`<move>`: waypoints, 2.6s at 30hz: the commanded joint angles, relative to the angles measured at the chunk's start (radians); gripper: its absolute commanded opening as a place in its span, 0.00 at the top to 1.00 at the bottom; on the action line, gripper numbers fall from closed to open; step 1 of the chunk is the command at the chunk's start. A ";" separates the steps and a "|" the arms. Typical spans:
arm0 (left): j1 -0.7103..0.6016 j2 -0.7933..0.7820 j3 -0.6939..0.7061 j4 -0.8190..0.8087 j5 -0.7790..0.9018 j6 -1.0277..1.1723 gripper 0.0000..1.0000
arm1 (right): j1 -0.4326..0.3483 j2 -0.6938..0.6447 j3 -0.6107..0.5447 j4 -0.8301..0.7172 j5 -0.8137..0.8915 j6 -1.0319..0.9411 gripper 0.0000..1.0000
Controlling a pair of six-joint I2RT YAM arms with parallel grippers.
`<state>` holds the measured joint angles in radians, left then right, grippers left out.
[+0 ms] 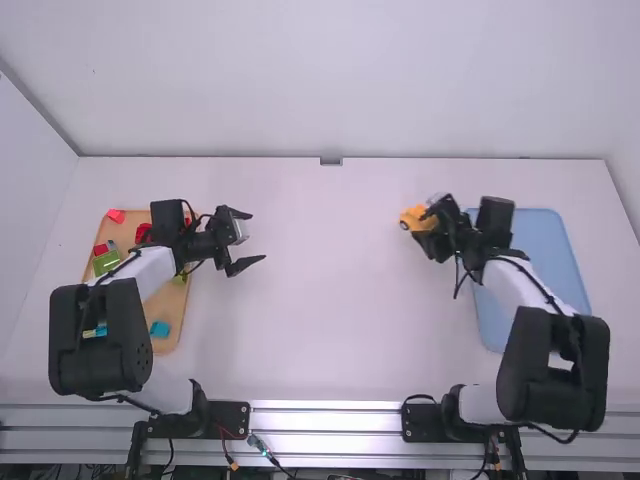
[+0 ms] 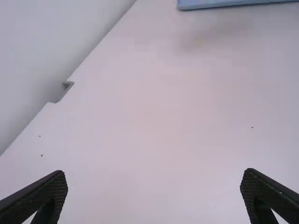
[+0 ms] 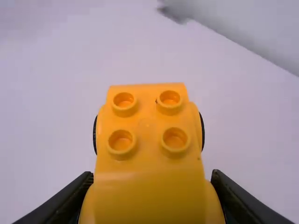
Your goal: Assemble lego blocks to make yellow taxi
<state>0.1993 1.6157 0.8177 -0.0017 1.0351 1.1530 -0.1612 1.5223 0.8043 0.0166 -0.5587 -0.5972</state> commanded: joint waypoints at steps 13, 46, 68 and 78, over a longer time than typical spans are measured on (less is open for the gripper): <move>-0.004 -0.017 -0.011 0.207 -0.140 -0.444 0.01 | -0.502 0.137 0.000 -0.019 0.065 0.078 0.55; -0.423 -0.261 0.160 -0.053 -0.882 -0.898 0.01 | 0.061 -0.260 0.221 -0.423 0.462 0.339 0.01; -0.199 -0.580 -0.141 0.002 -1.035 -1.153 0.31 | 0.161 -0.590 -0.084 -0.117 0.559 0.597 0.32; -0.199 -0.798 -0.358 0.002 -1.035 -1.153 0.53 | 0.161 -0.811 -0.305 -0.017 0.559 0.597 0.54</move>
<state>0.0021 0.8692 0.4999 -0.0025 0.0021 0.0093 -0.0021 0.7551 0.5468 -0.0025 -0.0051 -0.0074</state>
